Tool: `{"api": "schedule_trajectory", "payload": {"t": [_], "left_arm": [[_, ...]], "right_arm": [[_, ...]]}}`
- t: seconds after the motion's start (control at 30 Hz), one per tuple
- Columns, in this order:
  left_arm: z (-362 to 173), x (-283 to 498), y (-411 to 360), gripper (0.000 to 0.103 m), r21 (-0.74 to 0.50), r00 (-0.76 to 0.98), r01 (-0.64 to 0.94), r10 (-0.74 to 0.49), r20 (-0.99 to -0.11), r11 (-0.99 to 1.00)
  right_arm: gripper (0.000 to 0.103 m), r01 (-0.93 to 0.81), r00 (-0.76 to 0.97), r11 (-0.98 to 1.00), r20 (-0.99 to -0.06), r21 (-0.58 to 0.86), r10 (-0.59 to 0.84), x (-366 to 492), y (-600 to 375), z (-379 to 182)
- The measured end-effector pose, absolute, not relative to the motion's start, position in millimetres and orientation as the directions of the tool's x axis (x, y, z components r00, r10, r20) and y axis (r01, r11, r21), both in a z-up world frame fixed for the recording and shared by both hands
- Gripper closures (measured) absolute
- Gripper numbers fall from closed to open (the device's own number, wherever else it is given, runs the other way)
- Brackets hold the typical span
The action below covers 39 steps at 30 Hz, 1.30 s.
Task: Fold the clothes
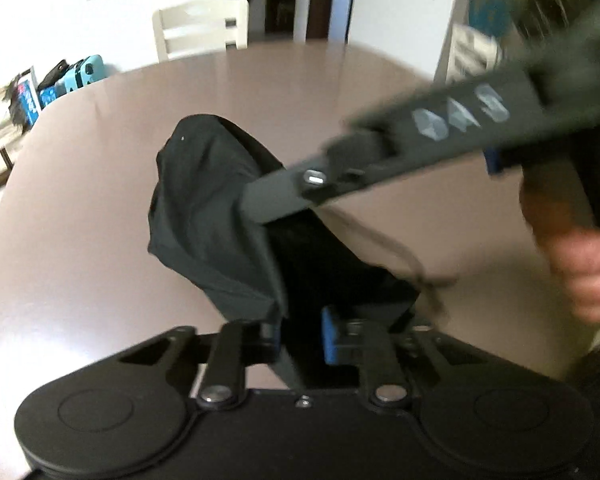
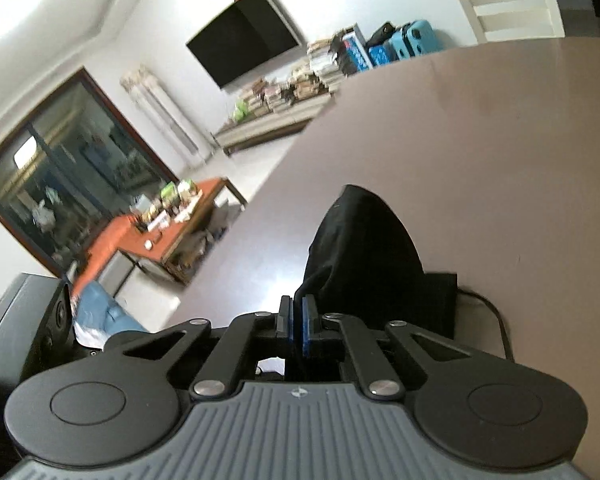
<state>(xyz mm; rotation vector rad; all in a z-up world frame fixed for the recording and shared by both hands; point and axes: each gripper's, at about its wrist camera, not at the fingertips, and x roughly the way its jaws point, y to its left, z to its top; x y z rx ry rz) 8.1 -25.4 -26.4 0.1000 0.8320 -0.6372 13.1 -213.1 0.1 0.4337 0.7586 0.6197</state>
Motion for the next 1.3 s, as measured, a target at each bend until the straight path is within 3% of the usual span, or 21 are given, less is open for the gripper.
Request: {"api": "schedule_trajectory", "payload": {"t": [0.23,0.3,0.37,0.5,0.53,0.57,0.6,0.67,0.73,0.83,0.87,0.93,0.97,1.0,1.03,1.07,1.1,1.13,1.17,1.2,1.3], "left_arm": [[39,-13,-9,0.097,-0.243,0.614,0.573,-0.607,-0.505,0.783],[52,-13,-5,0.097,-0.269,0.633,0.578,-0.631,-0.449,0.771],[57,-12,-5,0.097,-0.279,0.638,0.578,-0.637,-0.432,0.767],[43,-7,-20,0.094,-0.233,0.581,0.61,-0.627,-0.519,0.758],[36,-9,-24,0.087,-0.17,0.577,0.607,-0.578,-0.577,0.776],[23,-11,-31,0.067,-0.108,0.564,0.615,-0.531,-0.633,0.781],[11,-13,-39,0.058,-0.046,0.549,0.623,-0.479,-0.685,0.781],[-11,-6,-46,0.036,0.055,0.539,0.63,-0.385,-0.749,0.774],[-29,-10,-53,0.021,0.132,0.547,0.628,-0.314,-0.776,0.767],[-53,-8,-63,0.012,0.256,0.591,0.592,-0.196,-0.783,0.764],[-62,-2,-61,0.007,0.247,0.581,0.587,-0.188,-0.792,0.771],[-78,11,-61,0.007,0.212,0.541,0.588,-0.185,-0.821,0.781],[-80,12,-64,0.006,0.202,0.527,0.6,-0.193,-0.828,0.774],[-85,12,-68,0.006,0.2,0.513,0.621,-0.2,-0.835,0.758],[-90,12,-71,0.006,0.199,0.498,0.643,-0.207,-0.842,0.74],[-95,13,-74,0.006,0.209,0.496,0.658,-0.208,-0.843,0.724],[-95,14,-73,0.009,0.208,0.499,0.662,-0.217,-0.839,0.72],[-94,12,-74,0.022,0.182,0.487,0.68,-0.251,-0.837,0.711],[-91,11,-72,0.038,0.156,0.472,0.686,-0.272,-0.838,0.711],[-89,9,-71,0.043,0.147,0.473,0.684,-0.282,-0.835,0.714],[-73,2,-70,0.041,0.13,0.476,0.706,-0.331,-0.815,0.696]], "right_arm": [[0.099,-0.351,0.684,0.715,-0.357,0.604,0.637,13,-252,41],[0.099,-0.313,0.713,0.741,-0.369,0.593,0.596,14,-262,41],[0.099,-0.274,0.721,0.746,-0.384,0.607,0.577,14,-280,33],[0.099,-0.16,0.745,0.755,-0.424,0.635,0.514,11,-300,3],[0.099,-0.139,0.743,0.774,-0.452,0.618,0.494,13,-300,-5],[0.096,-0.12,0.739,0.793,-0.48,0.597,0.473,14,-299,-13],[0.092,-0.1,0.734,0.812,-0.508,0.576,0.451,15,-299,-21],[0.076,-0.066,0.713,0.87,-0.587,0.488,0.383,19,-294,-40],[0.041,-0.034,0.688,0.926,-0.664,0.375,0.294,22,-287,-61],[0.024,-0.061,0.706,0.975,-0.682,0.212,0.192,21,-269,-80],[0.022,-0.069,0.713,0.985,-0.683,0.157,0.159,21,-262,-87],[0.016,-0.165,0.711,0.986,-0.688,0.038,0.146,23,-243,-105],[0.017,-0.185,0.71,0.983,-0.69,0.014,0.144,26,-234,-108],[0.025,-0.222,0.69,0.975,-0.706,0.004,0.159,31,-225,-116],[0.048,-0.26,0.666,0.966,-0.725,-0.005,0.176,36,-217,-125],[0.058,-0.274,0.655,0.961,-0.723,0.045,0.221,39,-215,-126],[0.086,-0.286,0.643,0.953,-0.717,0.102,0.269,43,-214,-126],[0.097,-0.287,0.635,0.949,-0.716,0.132,0.291,44,-214,-124],[0.097,-0.292,0.634,0.945,-0.711,0.145,0.305,46,-213,-121],[0.098,-0.297,0.633,0.942,-0.706,0.157,0.317,47,-212,-117],[0.098,-0.304,0.672,0.912,-0.617,0.275,0.41,40,-226,-88]]}}
